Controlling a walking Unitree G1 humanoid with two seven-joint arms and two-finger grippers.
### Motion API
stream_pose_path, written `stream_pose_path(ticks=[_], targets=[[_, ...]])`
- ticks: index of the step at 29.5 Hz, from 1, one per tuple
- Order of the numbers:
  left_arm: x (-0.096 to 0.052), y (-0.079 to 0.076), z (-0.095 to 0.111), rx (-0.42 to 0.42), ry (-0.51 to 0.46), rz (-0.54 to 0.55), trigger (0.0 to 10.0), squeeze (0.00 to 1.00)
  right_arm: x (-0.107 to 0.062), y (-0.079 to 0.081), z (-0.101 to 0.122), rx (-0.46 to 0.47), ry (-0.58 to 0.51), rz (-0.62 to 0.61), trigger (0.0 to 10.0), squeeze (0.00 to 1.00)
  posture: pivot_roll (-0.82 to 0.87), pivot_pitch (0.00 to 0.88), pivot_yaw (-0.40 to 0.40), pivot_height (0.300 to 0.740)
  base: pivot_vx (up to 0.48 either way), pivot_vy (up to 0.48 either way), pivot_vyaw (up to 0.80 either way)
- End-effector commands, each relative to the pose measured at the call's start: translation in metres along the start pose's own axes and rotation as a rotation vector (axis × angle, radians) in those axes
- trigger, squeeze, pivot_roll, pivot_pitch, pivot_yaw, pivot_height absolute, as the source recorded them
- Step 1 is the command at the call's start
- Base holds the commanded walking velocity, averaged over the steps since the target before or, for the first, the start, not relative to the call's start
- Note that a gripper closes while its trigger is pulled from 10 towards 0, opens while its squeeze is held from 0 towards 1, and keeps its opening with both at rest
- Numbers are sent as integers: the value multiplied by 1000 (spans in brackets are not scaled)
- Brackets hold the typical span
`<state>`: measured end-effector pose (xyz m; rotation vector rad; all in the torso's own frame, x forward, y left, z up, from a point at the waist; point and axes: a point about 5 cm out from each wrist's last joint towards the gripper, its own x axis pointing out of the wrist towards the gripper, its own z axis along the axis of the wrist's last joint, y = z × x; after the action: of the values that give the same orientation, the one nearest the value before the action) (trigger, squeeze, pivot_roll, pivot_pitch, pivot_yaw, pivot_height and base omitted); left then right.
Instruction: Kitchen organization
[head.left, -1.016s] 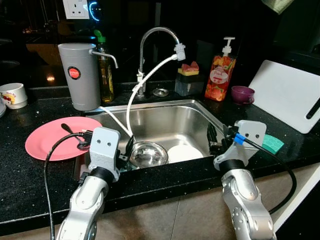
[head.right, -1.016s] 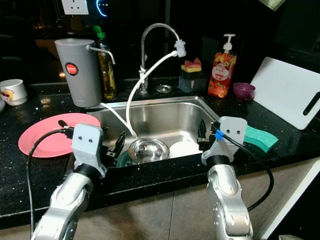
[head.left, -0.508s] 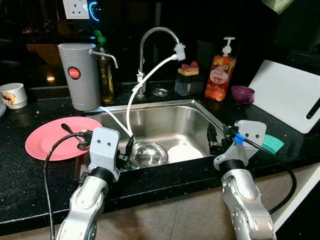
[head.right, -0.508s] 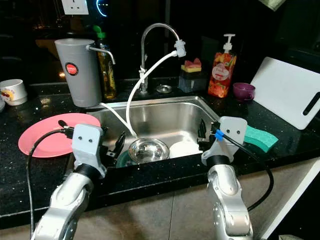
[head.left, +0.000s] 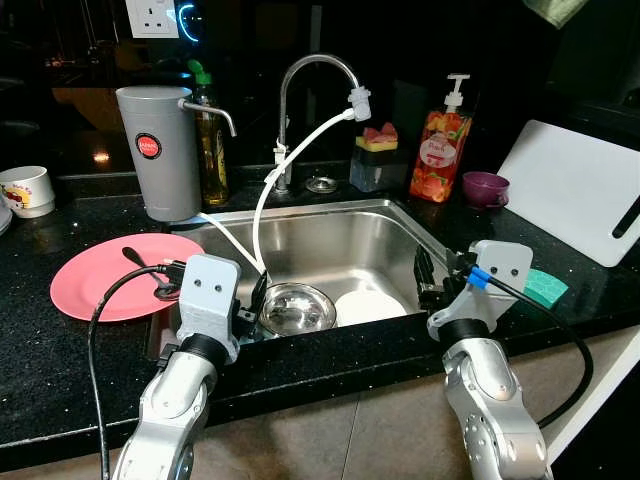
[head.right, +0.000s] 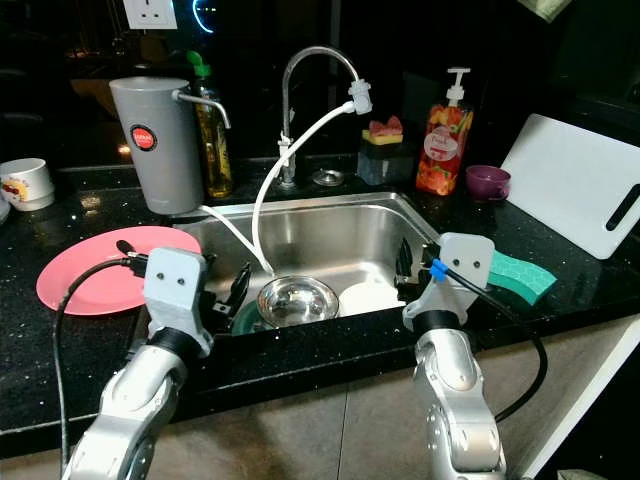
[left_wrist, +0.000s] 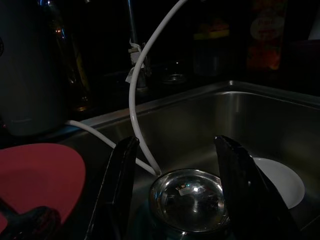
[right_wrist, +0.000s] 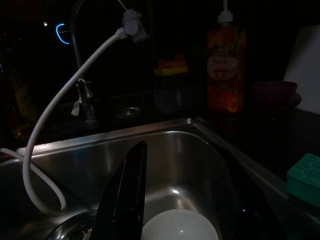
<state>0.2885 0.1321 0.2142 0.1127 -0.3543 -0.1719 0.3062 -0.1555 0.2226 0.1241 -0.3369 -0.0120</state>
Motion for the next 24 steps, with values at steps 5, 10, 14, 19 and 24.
stream_pose_path(ticks=[5,10,14,19,24], targets=[[1,-2,-2,2,5,-10,10000,0,0,-1,2,-3,-11,-9,10000,0,101,39,-42,740,0,0,0],[1,-2,-2,3,6,-11,10000,0,0,-2,1,-3,-10,-10,10000,0,101,40,-40,740,0,0,0],[1,-2,-2,3,5,-11,10000,0,0,-1,1,-2,-10,-11,10000,0,101,40,-40,740,0,0,0],[1,-1,-2,6,7,-11,10000,0,0,-1,1,1,-8,-12,10000,0,104,42,-39,740,0,0,0],[1,-1,-2,8,7,-10,10000,0,-1,-1,1,1,-7,-10,10000,0,106,43,-39,740,0,0,0]])
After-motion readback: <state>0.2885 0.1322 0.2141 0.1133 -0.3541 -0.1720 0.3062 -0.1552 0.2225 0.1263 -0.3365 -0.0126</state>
